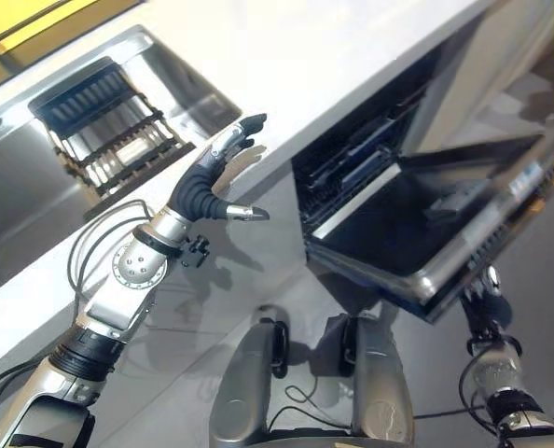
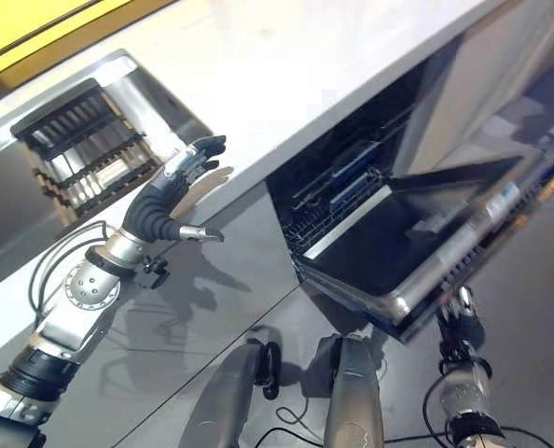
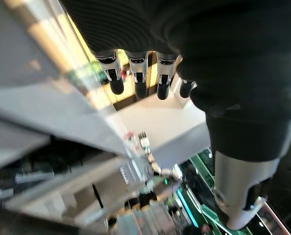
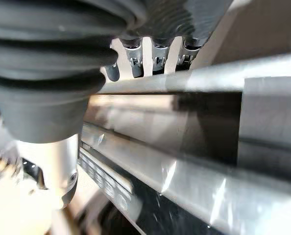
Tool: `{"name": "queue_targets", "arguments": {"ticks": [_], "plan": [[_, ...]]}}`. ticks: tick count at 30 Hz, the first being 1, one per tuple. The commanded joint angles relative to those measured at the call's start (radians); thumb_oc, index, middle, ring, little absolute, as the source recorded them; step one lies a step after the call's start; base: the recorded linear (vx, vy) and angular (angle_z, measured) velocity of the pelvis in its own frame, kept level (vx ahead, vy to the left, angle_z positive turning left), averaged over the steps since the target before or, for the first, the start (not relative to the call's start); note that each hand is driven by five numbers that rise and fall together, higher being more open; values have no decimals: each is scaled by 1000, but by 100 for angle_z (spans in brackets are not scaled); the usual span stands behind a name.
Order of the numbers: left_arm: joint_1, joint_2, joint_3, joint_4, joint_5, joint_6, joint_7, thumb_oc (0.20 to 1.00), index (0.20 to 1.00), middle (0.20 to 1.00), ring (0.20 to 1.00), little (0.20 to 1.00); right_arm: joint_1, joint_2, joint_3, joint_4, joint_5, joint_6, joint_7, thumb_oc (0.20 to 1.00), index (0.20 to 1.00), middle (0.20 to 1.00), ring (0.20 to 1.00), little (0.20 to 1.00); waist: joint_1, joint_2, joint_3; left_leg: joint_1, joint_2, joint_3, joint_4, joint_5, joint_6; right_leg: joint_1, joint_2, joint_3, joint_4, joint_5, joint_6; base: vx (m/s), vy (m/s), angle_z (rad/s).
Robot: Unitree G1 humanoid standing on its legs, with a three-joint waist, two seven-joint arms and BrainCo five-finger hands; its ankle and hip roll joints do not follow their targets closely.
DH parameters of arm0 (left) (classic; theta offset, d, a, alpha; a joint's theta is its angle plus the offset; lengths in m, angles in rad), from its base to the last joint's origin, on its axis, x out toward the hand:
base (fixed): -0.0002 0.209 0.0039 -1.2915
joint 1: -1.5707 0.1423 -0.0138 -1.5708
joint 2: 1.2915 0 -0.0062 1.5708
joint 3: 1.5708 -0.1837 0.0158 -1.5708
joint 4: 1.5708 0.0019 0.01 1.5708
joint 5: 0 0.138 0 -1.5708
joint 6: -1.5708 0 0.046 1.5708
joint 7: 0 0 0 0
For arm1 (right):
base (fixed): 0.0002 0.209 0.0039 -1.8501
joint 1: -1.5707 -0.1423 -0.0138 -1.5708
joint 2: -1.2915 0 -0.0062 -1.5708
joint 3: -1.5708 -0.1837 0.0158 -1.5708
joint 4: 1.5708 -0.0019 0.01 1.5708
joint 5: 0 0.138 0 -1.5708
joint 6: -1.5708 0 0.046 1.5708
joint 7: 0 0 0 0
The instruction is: Pick up plates and place into dishwasher.
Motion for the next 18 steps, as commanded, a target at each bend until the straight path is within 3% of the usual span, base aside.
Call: {"name": "queue_targets", "arguments": {"ticks": [1, 11, 18], "plan": [[-36, -1, 6, -26, -52, -26, -30, 1000, 1000, 1000, 1000, 1000, -398, -17, 32, -160, -93, -14, 160, 1000, 1000, 1000, 1000, 1000, 64, -18, -40, 80, -7, 30, 21, -87, 74, 69, 16, 38, -31, 64, -10, 21, -53, 0], [-103, 55, -30, 2, -109, -21, -76, 1000, 1000, 1000, 1000, 1000, -469, -91, 21, -26, -118, 20, 66, 1000, 1000, 1000, 1000, 1000, 85, -32, -63, 96, -1, 15, 14, -80, 69, 108, 15, 18, -51, 70, -14, 17, -28, 22], [-120, 61, -85, 5, -114, -21, -157, 1000, 1000, 1000, 1000, 1000, -384, -58, 19, 74, -175, 28, -61, 1000, 1000, 1000, 1000, 1000, 71, -44, -93, 157, 20, 18, -68, -57, 68, 167, 33, 21, -126, 93, -8, 25, -2, 32]]}}
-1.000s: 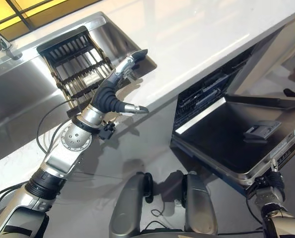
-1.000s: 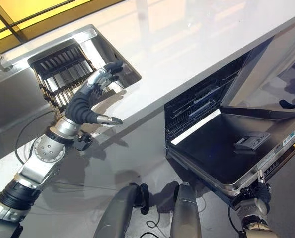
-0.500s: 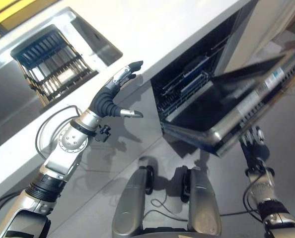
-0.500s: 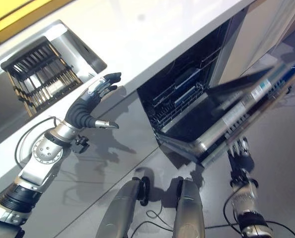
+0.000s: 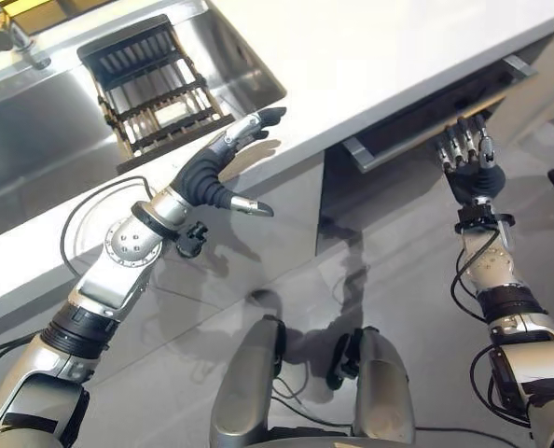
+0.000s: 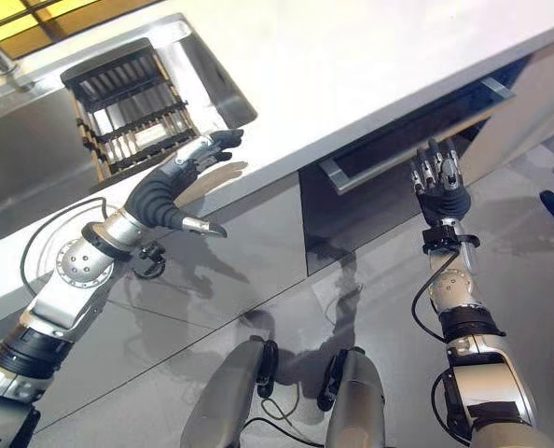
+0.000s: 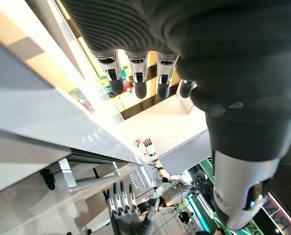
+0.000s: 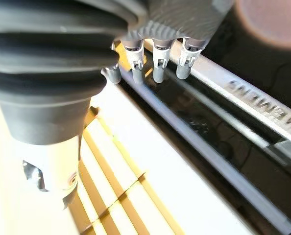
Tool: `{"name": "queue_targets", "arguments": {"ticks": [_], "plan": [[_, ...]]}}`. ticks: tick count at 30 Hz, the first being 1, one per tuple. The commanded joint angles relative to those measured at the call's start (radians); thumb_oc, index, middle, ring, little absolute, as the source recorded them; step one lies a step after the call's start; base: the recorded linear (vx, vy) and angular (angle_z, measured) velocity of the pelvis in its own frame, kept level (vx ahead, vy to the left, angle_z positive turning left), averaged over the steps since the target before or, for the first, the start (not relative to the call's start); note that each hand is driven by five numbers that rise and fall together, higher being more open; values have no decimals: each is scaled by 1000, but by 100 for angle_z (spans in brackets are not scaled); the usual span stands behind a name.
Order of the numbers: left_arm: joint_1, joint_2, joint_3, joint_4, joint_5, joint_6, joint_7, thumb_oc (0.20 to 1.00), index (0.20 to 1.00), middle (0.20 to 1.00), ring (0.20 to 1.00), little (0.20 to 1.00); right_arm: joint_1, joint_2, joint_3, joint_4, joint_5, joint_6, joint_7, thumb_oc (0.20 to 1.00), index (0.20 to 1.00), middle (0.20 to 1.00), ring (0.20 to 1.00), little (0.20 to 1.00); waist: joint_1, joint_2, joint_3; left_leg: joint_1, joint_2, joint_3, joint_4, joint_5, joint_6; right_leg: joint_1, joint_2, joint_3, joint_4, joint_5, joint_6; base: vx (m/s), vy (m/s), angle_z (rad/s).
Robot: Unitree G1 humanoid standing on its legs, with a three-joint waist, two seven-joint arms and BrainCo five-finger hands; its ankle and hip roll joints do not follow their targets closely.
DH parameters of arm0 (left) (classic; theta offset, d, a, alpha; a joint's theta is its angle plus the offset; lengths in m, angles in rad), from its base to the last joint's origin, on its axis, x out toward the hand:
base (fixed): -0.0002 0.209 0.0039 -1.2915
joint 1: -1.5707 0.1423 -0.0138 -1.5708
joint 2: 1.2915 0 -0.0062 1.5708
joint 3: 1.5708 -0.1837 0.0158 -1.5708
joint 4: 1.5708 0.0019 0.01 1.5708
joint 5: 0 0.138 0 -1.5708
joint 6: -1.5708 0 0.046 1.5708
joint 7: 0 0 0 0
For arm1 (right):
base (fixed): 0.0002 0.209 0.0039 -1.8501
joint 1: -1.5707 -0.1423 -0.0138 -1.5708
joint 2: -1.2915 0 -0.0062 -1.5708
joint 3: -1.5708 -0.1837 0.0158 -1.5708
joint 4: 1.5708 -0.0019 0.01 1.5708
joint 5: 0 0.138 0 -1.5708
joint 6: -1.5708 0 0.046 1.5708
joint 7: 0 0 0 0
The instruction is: Pick up plates and place into dishwasher.
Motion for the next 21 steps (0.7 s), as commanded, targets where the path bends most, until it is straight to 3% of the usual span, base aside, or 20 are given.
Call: {"name": "queue_targets", "arguments": {"ticks": [1, 5, 8, 13, 17, 21], "plan": [[15, -8, -36, -27, -50, -43, -24, 1000, 1000, 1000, 1000, 1000, 63, 38, -18, 42, -72, -22, -63, 1000, 1000, 1000, 1000, 1000, 13, -24, -99, 103, 24, 16, -102, -30, 51, 93, 51, 76, -124, 107, -14, 70, -7, -1], [61, -55, -88, 6, 23, -65, -4, 1000, 1000, 1000, 1000, 1000, 158, 122, 13, 69, -106, -33, -81, 1000, 1000, 1000, 1000, 1000, 3, -33, -146, 194, 39, 21, -254, 25, 43, 175, 85, 94, -275, 156, 4, 97, -14, -12], [124, -113, -126, 49, 37, -67, -33, 1000, 1000, 1000, 1000, 1000, 248, 175, 28, 90, -142, -5, -57, 1000, 1000, 1000, 1000, 1000, 1, -41, -206, 273, 48, 27, -397, 84, 30, 257, 108, 99, -442, 206, 22, 152, -31, -19], [288, -221, -152, 117, -250, 47, -255, 1000, 1000, 1000, 1000, 1000, 411, 257, 98, 101, -226, 82, -20, 1000, 1000, 1000, 1000, 1000, -11, -52, -312, 385, 47, 29, -637, 196, 6, 370, 146, 112, -702, 306, 52, 115, -16, -13], [388, -307, -138, 178, -422, 87, -382, 1000, 1000, 1000, 1000, 1000, 484, 309, 134, 103, -298, 185, -1, 1000, 1000, 1000, 1000, 1000, -21, -56, -361, 435, 65, 31, -768, 249, -10, 408, 158, 126, -809, 355, 66, 49, -15, -3], [454, -366, -123, 230, -501, 139, -454, 1000, 1000, 1000, 1000, 1000, 540, 345, 147, 80, -312, 277, -17, 1000, 1000, 1000, 1000, 1000, -23, -61, -391, 458, 73, 35, -835, 274, -18, 429, 166, 116, -866, 375, 70, 28, -22, 0]]}}
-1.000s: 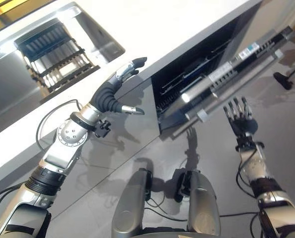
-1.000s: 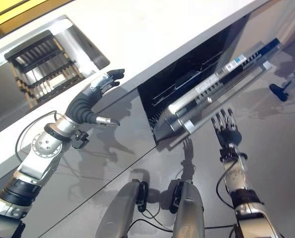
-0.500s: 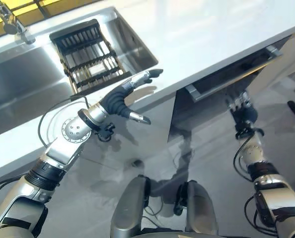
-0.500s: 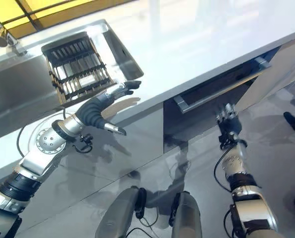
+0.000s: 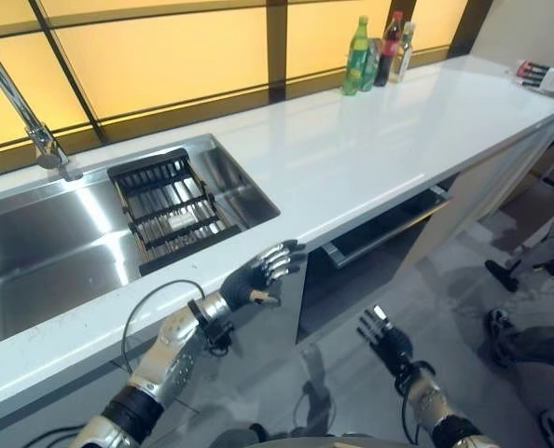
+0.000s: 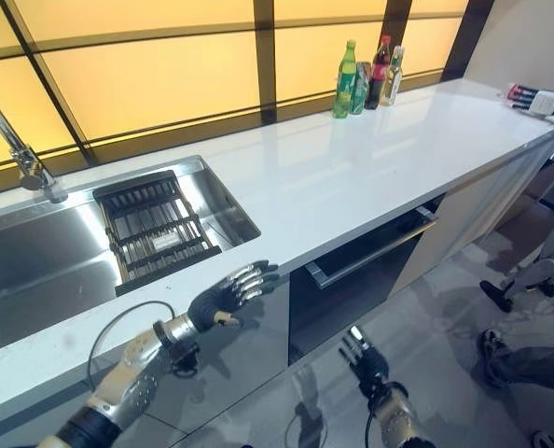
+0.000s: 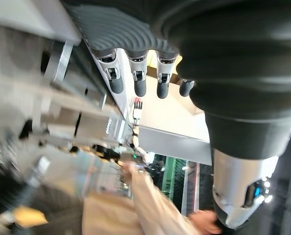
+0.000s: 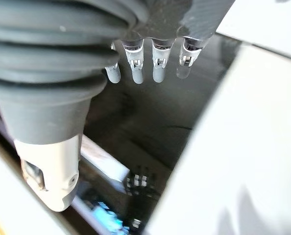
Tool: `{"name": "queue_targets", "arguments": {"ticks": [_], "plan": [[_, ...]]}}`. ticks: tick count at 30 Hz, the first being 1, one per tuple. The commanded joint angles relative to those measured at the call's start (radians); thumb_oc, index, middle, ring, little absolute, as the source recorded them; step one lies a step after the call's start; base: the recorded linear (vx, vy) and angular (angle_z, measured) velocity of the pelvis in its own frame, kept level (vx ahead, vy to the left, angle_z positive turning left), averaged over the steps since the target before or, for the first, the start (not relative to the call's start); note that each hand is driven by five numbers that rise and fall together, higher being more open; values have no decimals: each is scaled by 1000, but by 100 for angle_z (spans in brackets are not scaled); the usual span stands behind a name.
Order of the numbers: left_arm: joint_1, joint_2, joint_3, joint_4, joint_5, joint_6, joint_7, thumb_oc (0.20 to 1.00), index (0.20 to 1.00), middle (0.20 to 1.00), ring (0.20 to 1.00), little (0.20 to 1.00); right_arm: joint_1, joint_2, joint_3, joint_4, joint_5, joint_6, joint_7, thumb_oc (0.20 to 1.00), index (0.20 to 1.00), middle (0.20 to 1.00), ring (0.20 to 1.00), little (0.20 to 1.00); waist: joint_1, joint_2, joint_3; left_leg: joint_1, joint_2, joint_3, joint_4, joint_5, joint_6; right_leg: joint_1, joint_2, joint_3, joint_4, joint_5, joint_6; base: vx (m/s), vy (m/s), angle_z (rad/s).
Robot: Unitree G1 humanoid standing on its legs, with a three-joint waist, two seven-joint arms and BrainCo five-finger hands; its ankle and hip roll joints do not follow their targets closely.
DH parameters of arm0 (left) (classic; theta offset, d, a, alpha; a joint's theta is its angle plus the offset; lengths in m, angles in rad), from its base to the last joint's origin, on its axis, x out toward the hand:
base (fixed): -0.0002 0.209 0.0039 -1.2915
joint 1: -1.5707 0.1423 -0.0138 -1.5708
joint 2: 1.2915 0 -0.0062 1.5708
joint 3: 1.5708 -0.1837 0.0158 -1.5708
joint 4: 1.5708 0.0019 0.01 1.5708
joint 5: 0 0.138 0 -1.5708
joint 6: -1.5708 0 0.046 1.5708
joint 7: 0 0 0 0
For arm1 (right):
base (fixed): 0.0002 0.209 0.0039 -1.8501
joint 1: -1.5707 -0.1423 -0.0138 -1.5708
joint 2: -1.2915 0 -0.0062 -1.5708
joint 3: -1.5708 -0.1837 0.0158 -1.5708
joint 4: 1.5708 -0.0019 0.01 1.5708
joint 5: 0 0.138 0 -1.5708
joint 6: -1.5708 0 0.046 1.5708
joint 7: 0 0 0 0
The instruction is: Pick up plates and place into dishwasher.
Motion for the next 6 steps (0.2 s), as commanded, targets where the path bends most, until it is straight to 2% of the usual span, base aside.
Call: {"name": "queue_targets", "arguments": {"ticks": [1, 6], "plan": [[39, -62, 17, -15, -87, 9, -75, 1000, 1000, 1000, 1000, 1000, -20, -3, 19, -45, -31, 61, 10, 1000, 1000, 1000, 1000, 1000, -15, 19, 1, 12, 39, -8, -103, 18, -15, 24, 12, 33, -122, 81, 24, 0, 0, 0], [94, -96, 22, 78, -56, -11, -43, 1000, 1000, 1000, 1000, 1000, 28, 24, 58, -119, -48, 124, -36, 1000, 1000, 1000, 1000, 1000, -21, 12, -18, 9, 38, -2, -116, 21, -15, 24, 19, 27, -154, 93, 26, 0, 0, 0]]}}
